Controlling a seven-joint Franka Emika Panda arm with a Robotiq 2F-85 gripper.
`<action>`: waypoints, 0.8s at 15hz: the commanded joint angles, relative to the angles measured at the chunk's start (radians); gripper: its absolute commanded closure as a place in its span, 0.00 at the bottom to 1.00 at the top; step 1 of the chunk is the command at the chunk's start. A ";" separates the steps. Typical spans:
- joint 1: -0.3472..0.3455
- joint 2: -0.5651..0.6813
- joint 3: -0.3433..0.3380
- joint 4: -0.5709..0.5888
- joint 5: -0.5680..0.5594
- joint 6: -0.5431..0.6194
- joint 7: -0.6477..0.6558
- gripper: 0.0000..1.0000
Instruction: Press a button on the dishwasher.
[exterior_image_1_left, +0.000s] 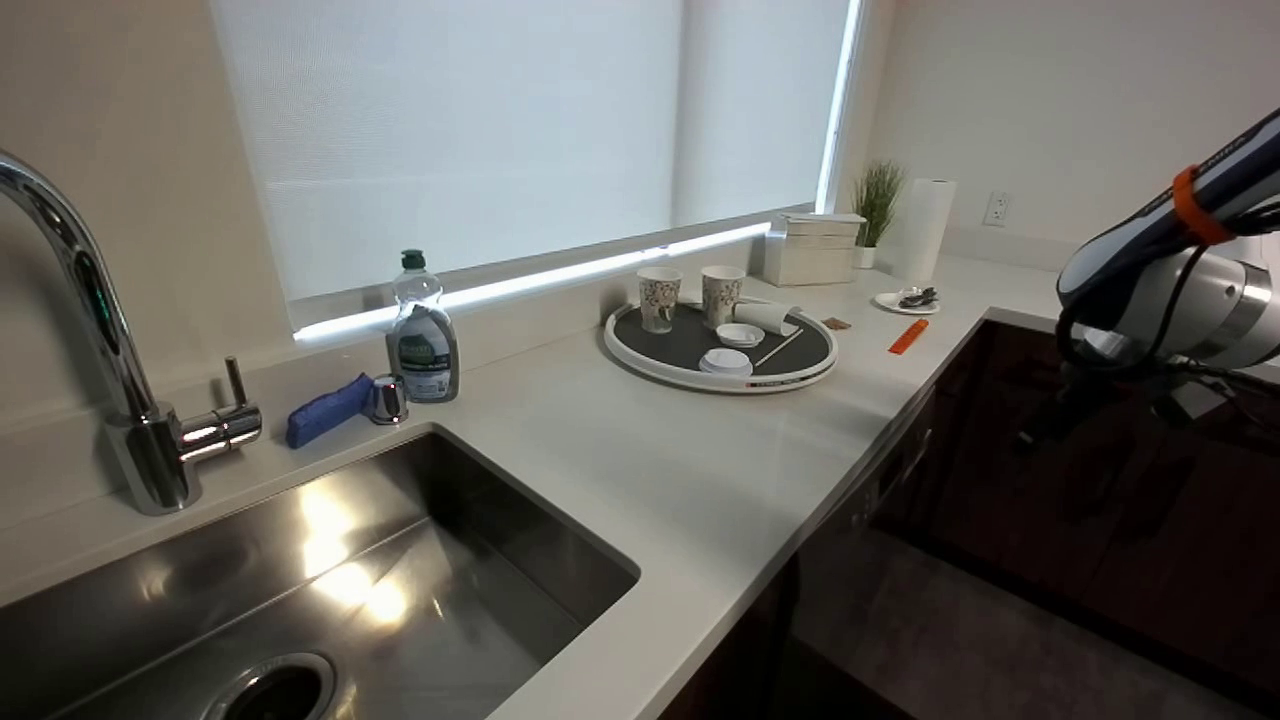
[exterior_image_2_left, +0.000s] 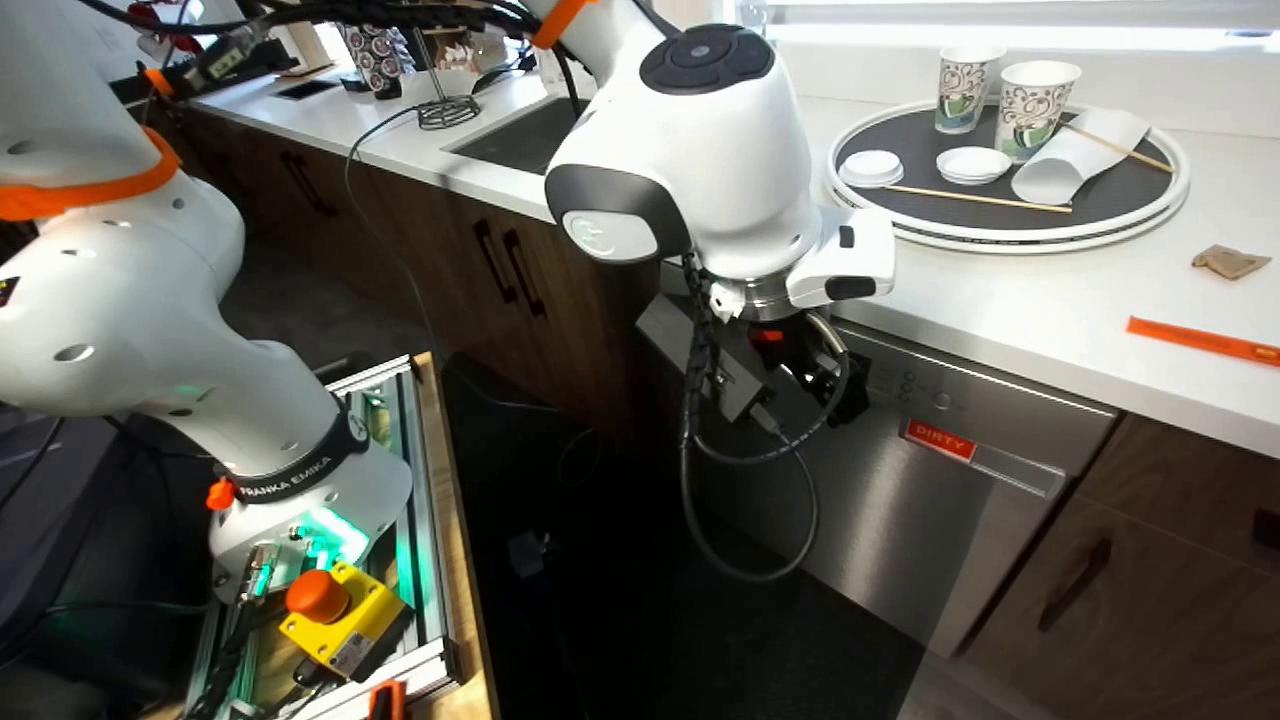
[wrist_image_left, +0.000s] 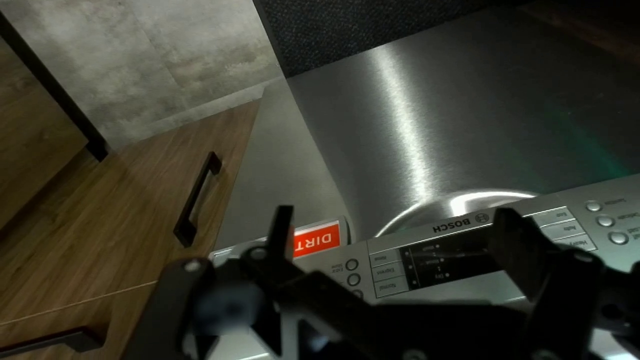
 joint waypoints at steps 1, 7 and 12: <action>0.001 0.064 -0.006 0.029 -0.014 0.023 0.026 0.00; -0.099 0.242 0.090 0.176 0.204 -0.023 -0.180 0.00; -0.161 0.372 0.148 0.282 0.240 -0.018 -0.242 0.06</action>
